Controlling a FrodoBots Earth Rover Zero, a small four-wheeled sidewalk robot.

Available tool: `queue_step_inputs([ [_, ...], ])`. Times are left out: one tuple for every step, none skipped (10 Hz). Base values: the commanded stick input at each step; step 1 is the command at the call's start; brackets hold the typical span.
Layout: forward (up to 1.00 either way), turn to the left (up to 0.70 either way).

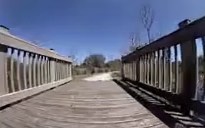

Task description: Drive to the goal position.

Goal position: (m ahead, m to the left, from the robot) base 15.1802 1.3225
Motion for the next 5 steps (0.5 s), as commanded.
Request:
queue_step_inputs([
  [0.70, 0.00],
  [0.70, 0.00],
  [0.70, 0.00],
  [0.70, 0.00],
  [0.70, 0.00],
])
